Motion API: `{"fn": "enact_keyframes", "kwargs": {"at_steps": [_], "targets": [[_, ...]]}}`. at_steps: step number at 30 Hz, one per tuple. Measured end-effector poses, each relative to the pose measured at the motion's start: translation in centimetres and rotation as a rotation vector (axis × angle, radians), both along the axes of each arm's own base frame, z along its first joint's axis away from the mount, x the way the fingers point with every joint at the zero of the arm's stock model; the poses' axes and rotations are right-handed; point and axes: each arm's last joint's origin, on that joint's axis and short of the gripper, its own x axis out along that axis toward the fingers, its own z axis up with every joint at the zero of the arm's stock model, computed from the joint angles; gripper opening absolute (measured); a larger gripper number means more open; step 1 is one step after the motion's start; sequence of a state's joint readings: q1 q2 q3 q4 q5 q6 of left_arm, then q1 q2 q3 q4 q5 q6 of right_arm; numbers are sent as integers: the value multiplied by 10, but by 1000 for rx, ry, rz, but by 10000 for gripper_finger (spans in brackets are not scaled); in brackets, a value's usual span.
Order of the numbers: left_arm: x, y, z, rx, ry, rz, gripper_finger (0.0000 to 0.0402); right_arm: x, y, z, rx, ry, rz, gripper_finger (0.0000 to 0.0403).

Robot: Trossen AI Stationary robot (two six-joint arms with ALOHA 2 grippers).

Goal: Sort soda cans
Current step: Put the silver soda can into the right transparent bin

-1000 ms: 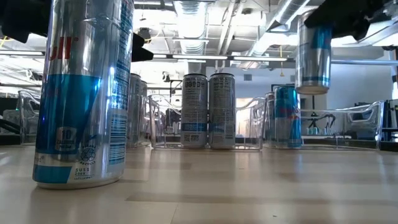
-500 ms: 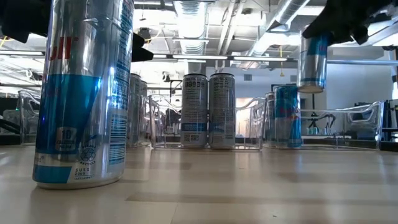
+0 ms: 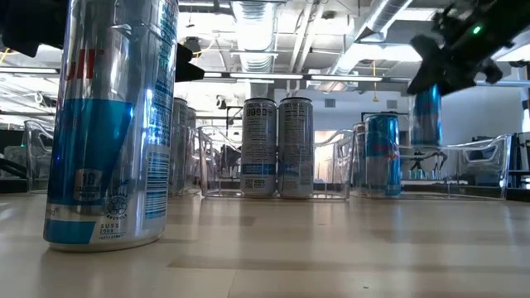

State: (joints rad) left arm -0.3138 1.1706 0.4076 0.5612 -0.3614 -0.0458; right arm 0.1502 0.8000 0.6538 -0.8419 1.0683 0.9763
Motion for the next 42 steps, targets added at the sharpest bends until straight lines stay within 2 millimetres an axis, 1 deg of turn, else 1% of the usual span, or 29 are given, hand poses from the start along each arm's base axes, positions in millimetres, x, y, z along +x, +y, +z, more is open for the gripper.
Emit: {"fn": "enact_keyframes", "kwargs": {"at_steps": [4,8,11,16,19,21,27,30,39,42], "targets": [[0,0,1,-1,-11,0,265,7,-9,-19,36,2,-35,212],[0,0,2,13,-23,-4,265,15,-17,-37,84,-14,-24,212],[1,0,3,14,-26,-4,265,17,-20,-45,98,-12,-16,212],[1,0,3,26,-25,-4,265,19,-23,-53,87,-9,-5,212],[1,0,3,28,-24,-4,265,19,-23,-63,75,21,14,212],[1,0,3,27,-23,-4,265,20,-23,-68,75,10,24,212],[1,0,2,20,-20,-3,265,22,-22,-72,70,25,38,213],[1,0,2,20,-20,-3,265,22,-22,-72,67,36,52,221],[1,0,2,17,-18,-2,265,22,-22,-72,67,41,54,290],[0,0,1,19,-11,-2,265,19,-22,-69,66,35,55,310]]}}
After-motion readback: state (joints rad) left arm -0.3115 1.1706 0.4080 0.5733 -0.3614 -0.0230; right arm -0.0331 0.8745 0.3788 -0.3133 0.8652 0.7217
